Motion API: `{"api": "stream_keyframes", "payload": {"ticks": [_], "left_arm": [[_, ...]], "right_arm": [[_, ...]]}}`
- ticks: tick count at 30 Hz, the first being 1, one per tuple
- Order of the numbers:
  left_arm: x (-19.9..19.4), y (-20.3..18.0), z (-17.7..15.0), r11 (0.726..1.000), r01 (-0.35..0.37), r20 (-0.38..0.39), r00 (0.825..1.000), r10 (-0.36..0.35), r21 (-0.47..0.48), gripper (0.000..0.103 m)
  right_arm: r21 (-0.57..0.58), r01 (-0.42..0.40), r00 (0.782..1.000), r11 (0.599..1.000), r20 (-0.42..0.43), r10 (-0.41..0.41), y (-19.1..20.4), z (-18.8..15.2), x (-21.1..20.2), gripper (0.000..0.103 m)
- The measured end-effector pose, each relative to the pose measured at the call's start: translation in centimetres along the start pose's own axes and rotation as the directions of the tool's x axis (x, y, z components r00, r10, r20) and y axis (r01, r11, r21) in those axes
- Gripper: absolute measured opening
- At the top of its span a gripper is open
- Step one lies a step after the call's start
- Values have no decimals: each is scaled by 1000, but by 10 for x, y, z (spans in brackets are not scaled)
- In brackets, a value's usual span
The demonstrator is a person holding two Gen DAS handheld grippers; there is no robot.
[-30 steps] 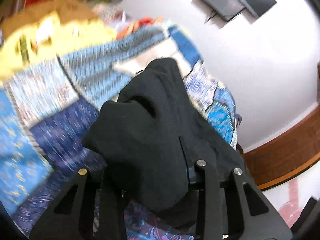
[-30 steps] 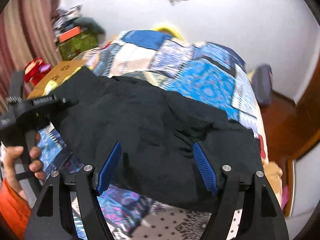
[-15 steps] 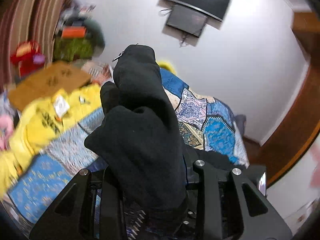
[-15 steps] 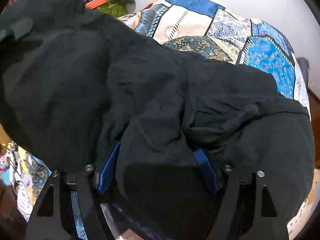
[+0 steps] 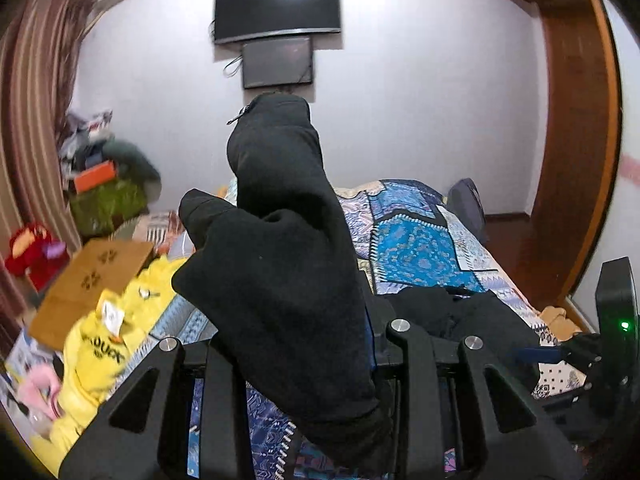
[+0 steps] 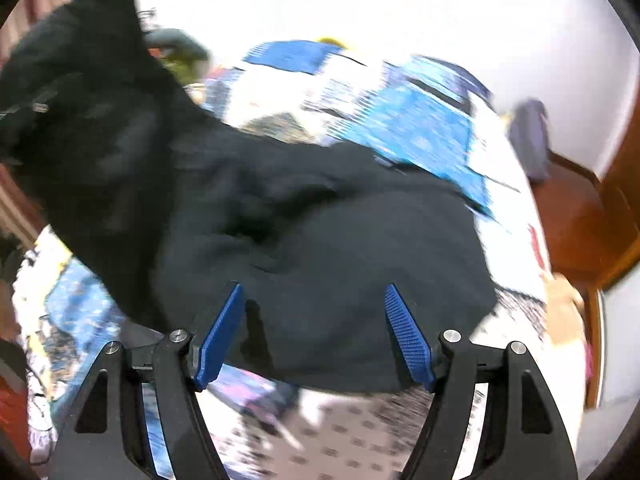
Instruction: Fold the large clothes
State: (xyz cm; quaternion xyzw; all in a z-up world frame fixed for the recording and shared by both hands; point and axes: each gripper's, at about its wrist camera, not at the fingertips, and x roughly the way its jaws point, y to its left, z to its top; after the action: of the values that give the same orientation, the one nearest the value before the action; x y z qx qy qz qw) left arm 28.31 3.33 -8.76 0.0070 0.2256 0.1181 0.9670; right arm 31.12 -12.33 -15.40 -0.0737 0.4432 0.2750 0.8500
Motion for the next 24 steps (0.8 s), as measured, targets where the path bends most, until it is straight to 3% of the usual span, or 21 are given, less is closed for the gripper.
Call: {"api": "stream_keyframes", "payload": {"ticks": [3, 10, 15, 17, 21, 24], "left_arm": [[-1, -15, 3, 998, 23, 15, 1000, -24, 51, 31], [-6, -69, 3, 970, 82, 36, 995, -93, 230, 31], [-3, -111, -4, 916, 179, -3, 982, -190, 360, 31], [2, -121, -11, 896, 213, -39, 976, -215, 389, 31], [9, -132, -27, 868, 270, -109, 963, -247, 417, 31], [11, -146, -39, 832, 298, -142, 954, -262, 468, 31]], "right_arm": [[75, -4, 998, 997, -66, 9, -27, -11, 24, 71], [148, -23, 999, 989, -41, 30, -33, -15, 45, 75], [177, -99, 994, 979, -32, 106, -49, -22, 24, 74], [211, -126, 992, 969, 19, 125, -61, -31, 0, 74], [242, -71, 997, 968, 35, 65, -89, -51, -25, 74], [259, 1, 1000, 966, -25, 6, -110, -71, -22, 74]]}}
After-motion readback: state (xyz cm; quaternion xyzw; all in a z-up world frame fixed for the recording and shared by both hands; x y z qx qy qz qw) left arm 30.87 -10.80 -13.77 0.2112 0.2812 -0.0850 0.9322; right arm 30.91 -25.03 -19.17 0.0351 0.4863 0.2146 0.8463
